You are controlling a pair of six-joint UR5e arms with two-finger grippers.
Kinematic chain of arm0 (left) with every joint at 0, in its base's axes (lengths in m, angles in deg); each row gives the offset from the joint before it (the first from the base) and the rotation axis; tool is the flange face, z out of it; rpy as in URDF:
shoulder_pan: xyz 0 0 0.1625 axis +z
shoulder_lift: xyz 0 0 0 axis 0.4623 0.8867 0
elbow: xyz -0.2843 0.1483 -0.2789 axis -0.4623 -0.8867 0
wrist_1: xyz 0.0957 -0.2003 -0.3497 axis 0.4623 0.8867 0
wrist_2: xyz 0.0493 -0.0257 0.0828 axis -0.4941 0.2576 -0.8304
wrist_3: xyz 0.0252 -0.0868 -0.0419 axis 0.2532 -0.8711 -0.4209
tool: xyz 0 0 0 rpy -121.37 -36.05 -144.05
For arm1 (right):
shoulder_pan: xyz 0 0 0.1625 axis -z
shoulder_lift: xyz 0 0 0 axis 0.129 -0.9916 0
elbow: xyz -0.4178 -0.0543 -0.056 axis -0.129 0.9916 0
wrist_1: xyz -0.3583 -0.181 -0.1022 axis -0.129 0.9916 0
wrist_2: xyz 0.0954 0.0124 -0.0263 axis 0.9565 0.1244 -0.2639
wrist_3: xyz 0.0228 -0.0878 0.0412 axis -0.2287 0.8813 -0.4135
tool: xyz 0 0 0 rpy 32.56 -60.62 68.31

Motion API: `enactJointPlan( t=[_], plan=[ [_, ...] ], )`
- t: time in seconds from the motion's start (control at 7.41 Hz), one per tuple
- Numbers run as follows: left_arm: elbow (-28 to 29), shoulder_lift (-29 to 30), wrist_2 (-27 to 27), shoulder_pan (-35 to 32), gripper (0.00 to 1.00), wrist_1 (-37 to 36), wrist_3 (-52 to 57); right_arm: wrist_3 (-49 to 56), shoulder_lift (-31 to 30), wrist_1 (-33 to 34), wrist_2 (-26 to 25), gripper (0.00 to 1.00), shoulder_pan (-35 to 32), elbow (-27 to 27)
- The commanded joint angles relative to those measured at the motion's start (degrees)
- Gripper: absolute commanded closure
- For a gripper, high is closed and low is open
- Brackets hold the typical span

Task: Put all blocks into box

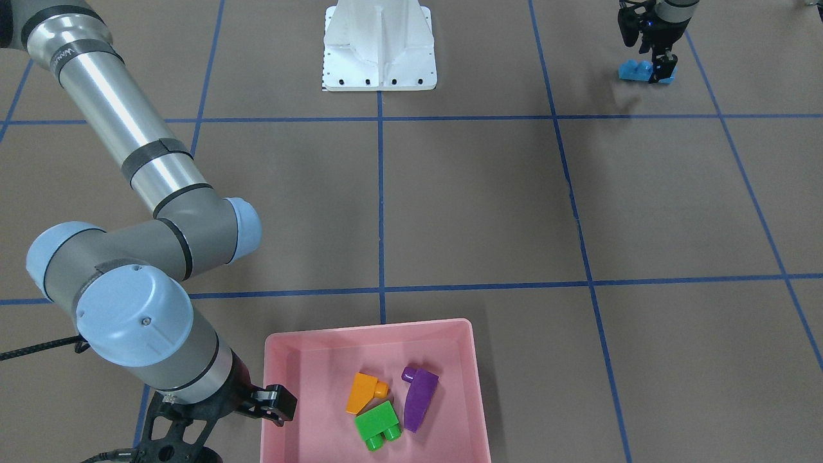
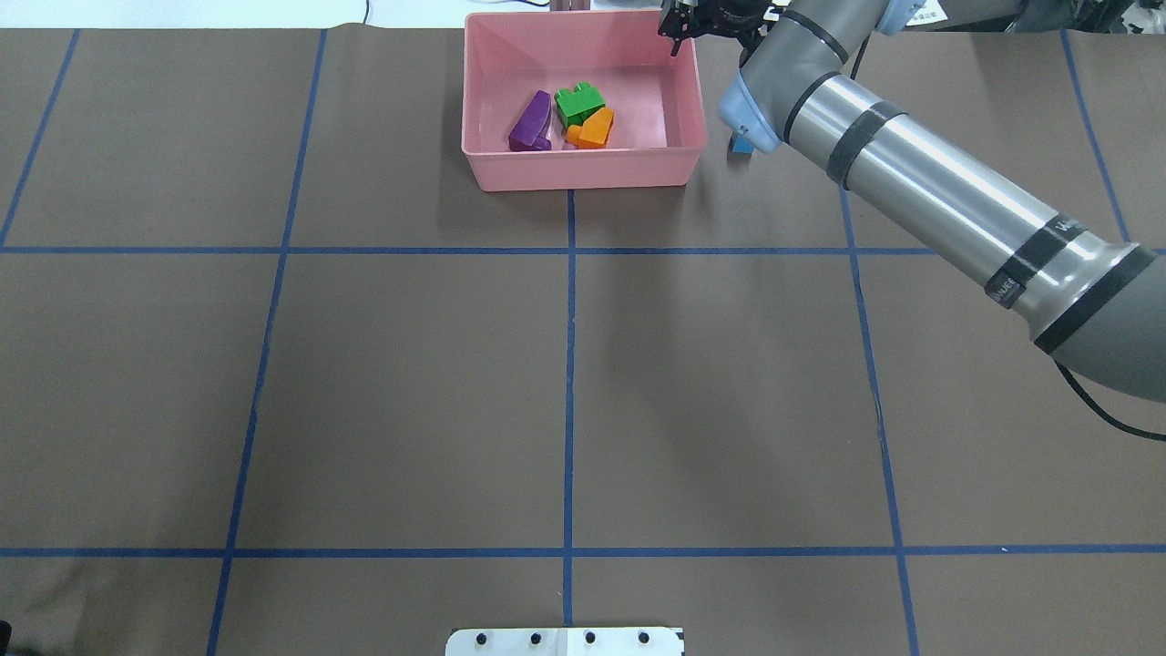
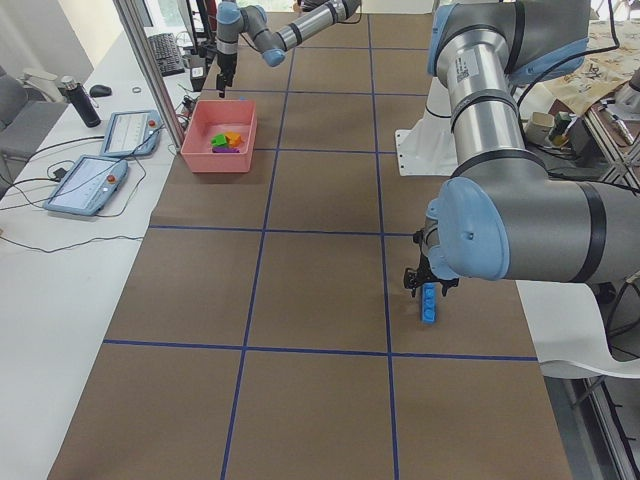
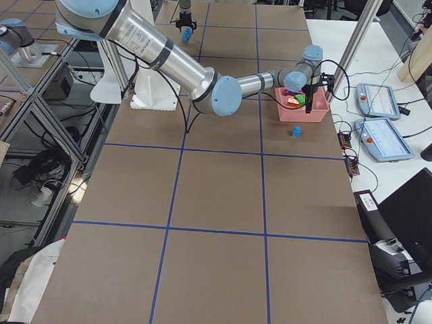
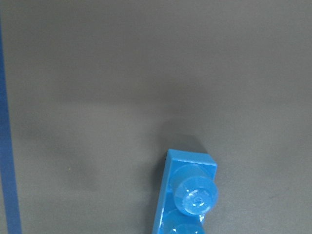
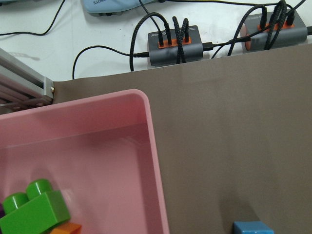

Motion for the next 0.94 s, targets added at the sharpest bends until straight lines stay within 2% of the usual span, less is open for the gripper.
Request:
enactJointPlan(
  t=[0.0, 0.27, 0.4, 0.54, 0.68, 0.81],
  plan=[
    [2.1, 0.4, -0.2, 0.7, 0.15, 0.1, -1.2, 1.7, -1.6, 0.0, -1.6, 0.00, -0.3, 0.0],
    [2.6, 0.5, -0.3, 3.4, 0.16, -0.1, -4.9, 3.0, -2.4, 0.0, -2.7, 0.00, -0.9, 0.1],
    [2.3, 0.4, -0.3, 4.9, 0.27, 0.0, -6.6, 3.2, -3.0, 0.0, -2.9, 0.00, -1.5, 0.1],
    [2.0, 0.4, 0.1, 4.7, 0.66, 0.1, -6.7, 3.3, -3.3, 0.0, -3.8, 0.00, -1.2, 0.1],
    [0.8, -0.2, 0.5, 4.1, 1.00, 0.4, -6.7, 3.3, -3.4, 0.0, -3.9, 0.00, -1.0, 0.2],
    [-1.3, -2.2, 0.8, 2.5, 1.00, 0.4, -6.6, 3.3, -3.6, -0.1, -3.9, 0.00, -0.7, 0.3]
  ],
)
